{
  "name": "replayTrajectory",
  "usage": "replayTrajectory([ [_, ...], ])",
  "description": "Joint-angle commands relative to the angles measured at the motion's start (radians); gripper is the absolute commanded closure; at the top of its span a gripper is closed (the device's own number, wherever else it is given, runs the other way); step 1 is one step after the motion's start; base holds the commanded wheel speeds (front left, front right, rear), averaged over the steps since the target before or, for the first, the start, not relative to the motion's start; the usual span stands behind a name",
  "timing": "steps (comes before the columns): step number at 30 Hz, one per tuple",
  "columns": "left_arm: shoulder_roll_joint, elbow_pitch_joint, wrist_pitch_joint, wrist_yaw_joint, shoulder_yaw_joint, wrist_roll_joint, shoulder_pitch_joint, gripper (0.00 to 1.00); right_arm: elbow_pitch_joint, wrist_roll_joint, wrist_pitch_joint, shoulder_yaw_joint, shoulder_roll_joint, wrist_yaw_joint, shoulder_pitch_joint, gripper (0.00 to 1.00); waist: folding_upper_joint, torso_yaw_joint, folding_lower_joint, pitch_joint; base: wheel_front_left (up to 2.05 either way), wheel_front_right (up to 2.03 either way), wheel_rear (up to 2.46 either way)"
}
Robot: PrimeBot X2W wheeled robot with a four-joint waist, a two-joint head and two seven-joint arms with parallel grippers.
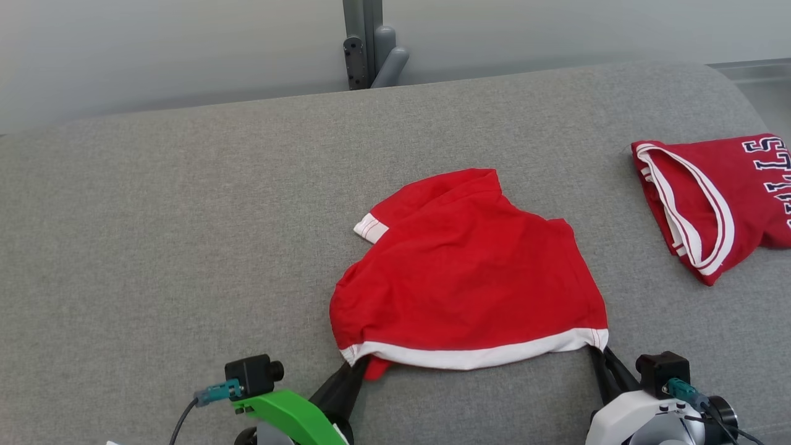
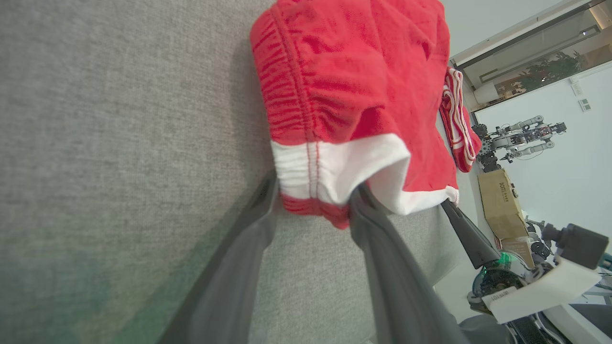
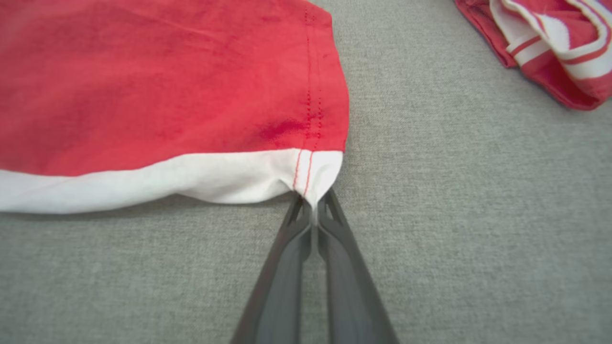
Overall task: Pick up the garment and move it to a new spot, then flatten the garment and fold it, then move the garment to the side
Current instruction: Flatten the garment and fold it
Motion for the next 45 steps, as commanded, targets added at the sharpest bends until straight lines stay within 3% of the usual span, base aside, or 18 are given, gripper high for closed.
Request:
replayTrajectory([
  [1,0.014,-0.009,-0.013,-0.005,-0.006,-0.009,-0.022,1.0,0.0,0.003,0.0,0.001,-0.004,-0.001,0.001,1.0,0.0107,-0.001,0.0,0.001,0.0,0.0,0.0],
  [9,0.05,-0.053,-0.043,-0.005,-0.04,-0.003,-0.04,1.0,-0.013,0.015,0.0,0.003,-0.014,-0.001,0.007,1.0,0.0107,0.001,0.0,0.002,0.0,0.0,0.0],
  [13,0.096,-0.161,-0.041,-0.005,-0.061,0.007,-0.05,1.0,-0.091,0.088,0.009,0.011,-0.031,-0.001,-0.011,1.0,0.0107,0.002,0.0,0.004,0.0,0.0,0.0],
  [16,0.154,-0.281,-0.035,-0.002,-0.058,0.034,-0.071,1.0,-0.232,0.181,0.059,0.03,-0.081,-0.001,-0.041,1.0,0.0107,0.002,0.0,0.015,0.0,0.0,0.0],
  [21,0.259,-0.528,0.036,0.064,-0.016,0.103,-0.18,1.0,-0.607,0.37,0.223,0.017,-0.202,-0.001,-0.112,1.0,0.0107,0.009,0.0,0.091,0.0,0.0,0.0],
  [24,0.306,-0.648,0.123,0.109,0.037,0.1,-0.303,1.0,-0.79,0.464,0.348,-0.016,-0.261,-0.001,-0.221,1.0,0.0107,0.013,0.0,0.175,0.0,0.0,0.0],
  [26,0.338,-0.701,0.238,0.139,0.079,0.093,-0.478,1.0,-0.862,0.511,0.457,-0.067,-0.305,-0.001,-0.383,1.0,0.0107,0.026,0.0,0.273,0.0,0.0,0.0],
  [30,0.333,-0.632,0.376,0.154,0.093,0.118,-0.735,1.0,-0.803,0.567,0.567,-0.104,-0.294,-0.001,-0.653,1.0,0.0107,0.048,0.0,0.4,0.0,0.0,0.0],
  [35,0.253,-0.407,0.427,0.16,0.099,0.152,-1.014,1.0,-0.569,0.492,0.582,-0.089,-0.226,-0.001,-0.995,1.0,0.0107,0.057,0.0,0.493,0.0,0.0,0.0],
  [40,0.172,-0.164,0.329,0.155,0.094,0.27,-1.253,1.0,-0.316,0.344,0.432,-0.115,-0.107,-0.001,-1.288,1.0,0.0107,0.043,0.0,0.548,0.0,0.0,0.0],
  [45,0.127,0.035,0.144,0.118,0.057,0.394,-1.363,1.0,-0.156,0.322,0.273,-0.105,-0.024,-0.001,-1.403,1.0,0.0107,0.012,0.0,0.57,0.0,0.0,0.0],
])
